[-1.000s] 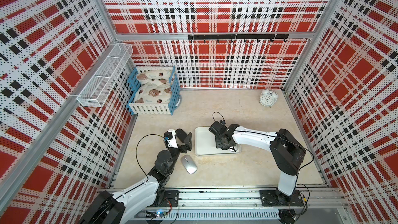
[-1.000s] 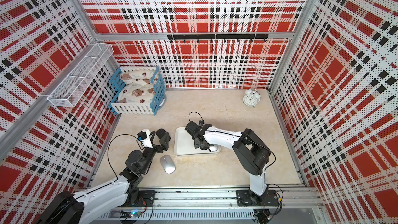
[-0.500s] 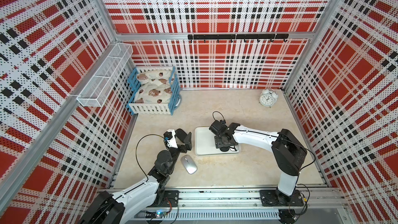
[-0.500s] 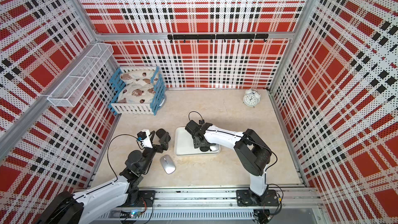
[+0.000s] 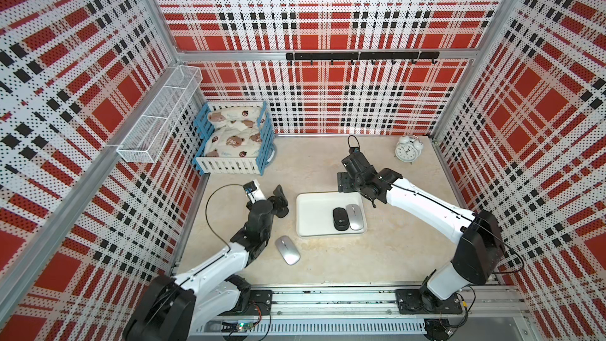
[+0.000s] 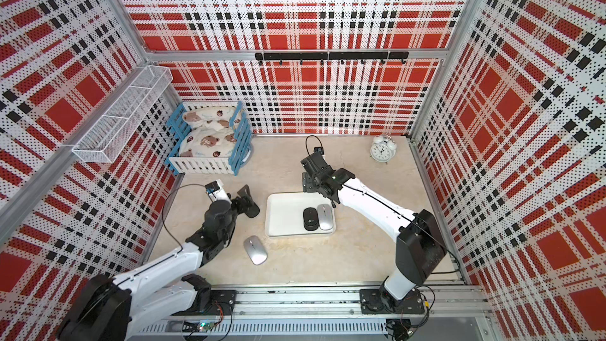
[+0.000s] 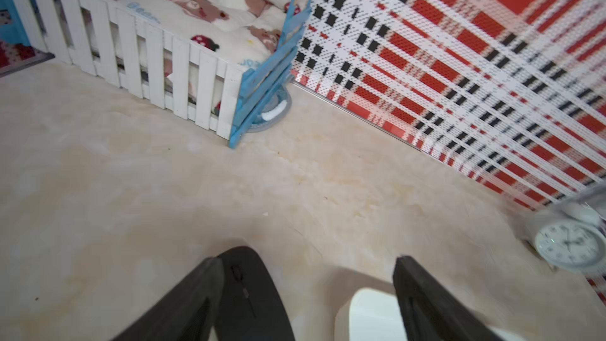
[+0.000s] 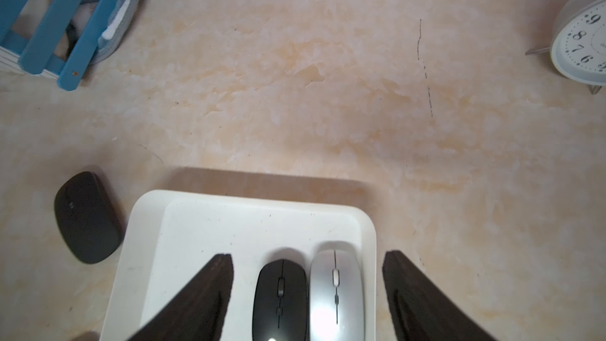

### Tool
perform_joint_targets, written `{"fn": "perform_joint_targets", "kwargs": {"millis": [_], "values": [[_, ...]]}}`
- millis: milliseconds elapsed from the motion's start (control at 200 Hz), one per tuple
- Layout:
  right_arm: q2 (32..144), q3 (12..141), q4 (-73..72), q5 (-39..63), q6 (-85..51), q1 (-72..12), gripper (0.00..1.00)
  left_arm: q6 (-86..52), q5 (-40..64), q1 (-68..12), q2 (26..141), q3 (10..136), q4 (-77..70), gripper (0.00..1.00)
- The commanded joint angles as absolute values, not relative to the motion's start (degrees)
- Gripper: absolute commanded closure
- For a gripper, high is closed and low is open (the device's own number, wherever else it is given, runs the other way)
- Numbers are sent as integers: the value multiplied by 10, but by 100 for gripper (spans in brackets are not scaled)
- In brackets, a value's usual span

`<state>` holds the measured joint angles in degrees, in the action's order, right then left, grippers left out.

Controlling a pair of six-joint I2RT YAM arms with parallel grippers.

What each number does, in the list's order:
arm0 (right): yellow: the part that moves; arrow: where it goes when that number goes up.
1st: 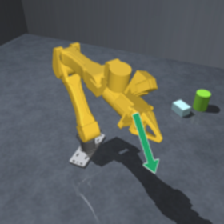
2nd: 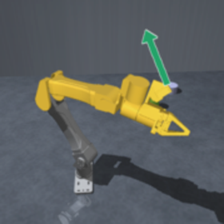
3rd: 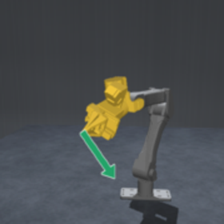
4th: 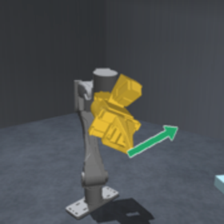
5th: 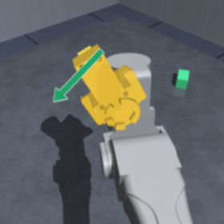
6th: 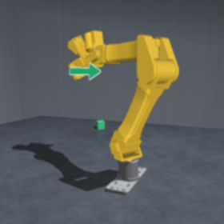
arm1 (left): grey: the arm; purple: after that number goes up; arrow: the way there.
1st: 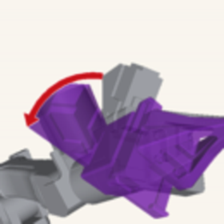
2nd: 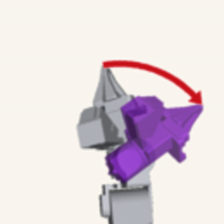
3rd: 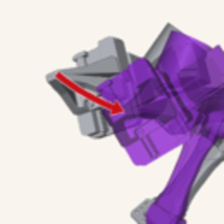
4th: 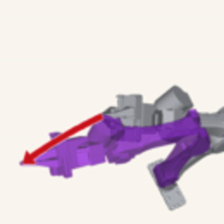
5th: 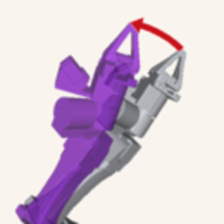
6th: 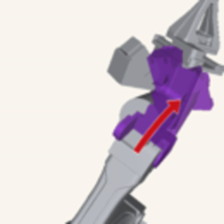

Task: Put the mouse in the storage box
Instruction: Pick up the mouse from the center of the board.

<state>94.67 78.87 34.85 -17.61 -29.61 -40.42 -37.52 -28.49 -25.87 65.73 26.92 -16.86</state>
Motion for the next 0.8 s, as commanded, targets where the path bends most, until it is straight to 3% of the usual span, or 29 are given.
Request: {"fn": "perform_joint_targets", "kwargs": {"millis": [0,291,797], "values": [[996,815,325,-147,-251,-411,22,-504,-324,-256,731,373,63,13],[1016,800,266,-121,-261,-411,23,-559,-291,-257,861,498,194,4],[1008,795,273,-134,-236,-411,23,-542,-248,-224,960,466,143,11]]}}
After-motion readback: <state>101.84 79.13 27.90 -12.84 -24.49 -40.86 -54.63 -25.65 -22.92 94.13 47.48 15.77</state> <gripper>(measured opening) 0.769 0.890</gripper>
